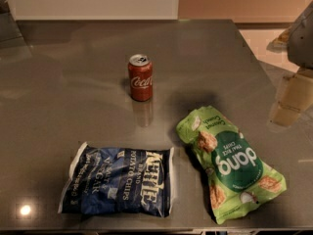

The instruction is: Move coke can near green rice chip bag

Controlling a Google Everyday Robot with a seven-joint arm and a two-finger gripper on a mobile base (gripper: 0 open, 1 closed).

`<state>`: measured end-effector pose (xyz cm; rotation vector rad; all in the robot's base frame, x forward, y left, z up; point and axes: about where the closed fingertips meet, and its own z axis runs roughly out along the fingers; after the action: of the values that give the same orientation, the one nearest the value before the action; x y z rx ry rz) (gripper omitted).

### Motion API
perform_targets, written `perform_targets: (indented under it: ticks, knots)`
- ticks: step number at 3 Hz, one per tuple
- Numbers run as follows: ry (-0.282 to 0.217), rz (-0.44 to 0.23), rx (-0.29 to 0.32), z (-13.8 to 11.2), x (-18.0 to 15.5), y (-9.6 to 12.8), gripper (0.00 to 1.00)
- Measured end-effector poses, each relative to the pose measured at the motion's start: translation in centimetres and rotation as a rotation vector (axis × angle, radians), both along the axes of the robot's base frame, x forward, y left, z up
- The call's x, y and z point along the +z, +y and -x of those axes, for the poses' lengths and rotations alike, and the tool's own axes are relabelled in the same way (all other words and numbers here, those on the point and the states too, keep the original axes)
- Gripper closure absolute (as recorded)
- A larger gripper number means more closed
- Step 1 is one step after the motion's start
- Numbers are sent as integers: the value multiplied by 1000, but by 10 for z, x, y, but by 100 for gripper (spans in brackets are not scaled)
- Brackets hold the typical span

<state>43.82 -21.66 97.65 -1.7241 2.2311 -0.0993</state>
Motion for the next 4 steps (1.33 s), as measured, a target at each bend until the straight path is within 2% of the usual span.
perform_targets:
  ticks: [1, 2, 3, 4]
  knots:
    - [-2, 3, -1, -1, 1, 1, 0]
    - [28, 2, -22, -14, -12, 13, 0]
    - [52, -52, -34, -44, -34, 46, 0]
    - [54, -139, -25, -71, -44, 85, 0]
